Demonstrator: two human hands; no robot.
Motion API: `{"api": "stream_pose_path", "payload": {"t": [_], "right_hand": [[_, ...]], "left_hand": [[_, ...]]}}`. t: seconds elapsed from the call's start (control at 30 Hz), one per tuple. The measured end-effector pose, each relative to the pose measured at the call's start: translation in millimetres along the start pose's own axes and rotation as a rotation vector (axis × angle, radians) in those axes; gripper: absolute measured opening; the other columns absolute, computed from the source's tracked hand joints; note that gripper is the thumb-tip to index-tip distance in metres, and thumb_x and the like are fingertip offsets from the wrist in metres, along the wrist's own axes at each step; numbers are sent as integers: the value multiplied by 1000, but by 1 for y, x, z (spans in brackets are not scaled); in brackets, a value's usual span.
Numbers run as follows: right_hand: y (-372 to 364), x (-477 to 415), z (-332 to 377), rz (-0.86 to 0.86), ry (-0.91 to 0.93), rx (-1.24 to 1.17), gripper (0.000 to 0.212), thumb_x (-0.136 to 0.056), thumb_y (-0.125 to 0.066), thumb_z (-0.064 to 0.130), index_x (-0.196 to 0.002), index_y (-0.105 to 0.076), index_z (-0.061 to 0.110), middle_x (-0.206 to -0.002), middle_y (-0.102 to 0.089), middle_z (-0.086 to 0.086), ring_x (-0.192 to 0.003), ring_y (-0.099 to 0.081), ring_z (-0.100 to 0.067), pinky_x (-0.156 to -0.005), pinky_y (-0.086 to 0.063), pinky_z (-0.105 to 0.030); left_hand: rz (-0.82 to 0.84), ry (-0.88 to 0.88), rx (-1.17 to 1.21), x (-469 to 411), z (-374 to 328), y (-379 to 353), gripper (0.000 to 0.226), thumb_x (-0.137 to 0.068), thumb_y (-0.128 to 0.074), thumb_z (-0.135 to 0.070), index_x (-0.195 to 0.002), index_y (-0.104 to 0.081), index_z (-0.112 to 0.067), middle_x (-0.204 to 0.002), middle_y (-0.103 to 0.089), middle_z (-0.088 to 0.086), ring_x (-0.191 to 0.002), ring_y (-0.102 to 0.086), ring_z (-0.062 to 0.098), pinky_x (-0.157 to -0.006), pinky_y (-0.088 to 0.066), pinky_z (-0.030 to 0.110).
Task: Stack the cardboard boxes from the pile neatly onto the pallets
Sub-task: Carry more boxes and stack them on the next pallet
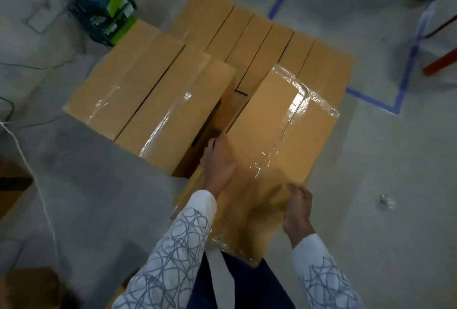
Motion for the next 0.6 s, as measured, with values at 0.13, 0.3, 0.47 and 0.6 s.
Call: {"api": "stream_pose_path", "payload": {"t": [0.13, 0.3, 0.47, 0.6], "right_hand": [[-39, -47, -6, -96, -4, -75, 42, -90, -72, 25, -130, -59, 28, -118, -65, 0, -103, -60, -23, -95, -55, -49], [-82, -96, -17, -221, 22, -139, 40, -93, -70, 20, -132, -61, 24, -120, -65, 2, -98, -58, -17, -82, -52, -32], [-116, -125, -28, -273, 38, -146, 45, -91, -71, 14, -134, -61, 22, -126, -68, -1, -100, -61, -19, -91, -52, -37], [-130, -140, -31, -260, 43, -136, 43, -93, -71, 13, -134, -63, 23, -126, -66, 1, -98, -61, -14, -95, -55, -40]], "left_hand": [[43, 23, 28, -73, 30, -34, 74, -91, -68, -14, -156, -34, -28, -158, -37, 2, -145, -36, 29, -116, -28, 51], [78, 40, 101, -152, 68, -70, 75, -88, -71, -14, -153, -38, -31, -155, -40, -1, -140, -42, 29, -115, -36, 53], [142, 37, 179, -198, 85, -78, 82, -82, -62, 0, -155, -36, -29, -155, -36, -1, -139, -41, 30, -114, -39, 58], [218, 55, 249, -214, 102, -86, 93, -74, -58, -17, -161, -28, -28, -161, -30, -4, -145, -35, 27, -115, -38, 55]]}}
Point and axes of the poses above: each hand's wrist, its own x-axis away from the middle knuckle, its own y-axis out of the back of the hand, z = x × y, the point moved 8 cm from there along -x, towards the middle knuckle
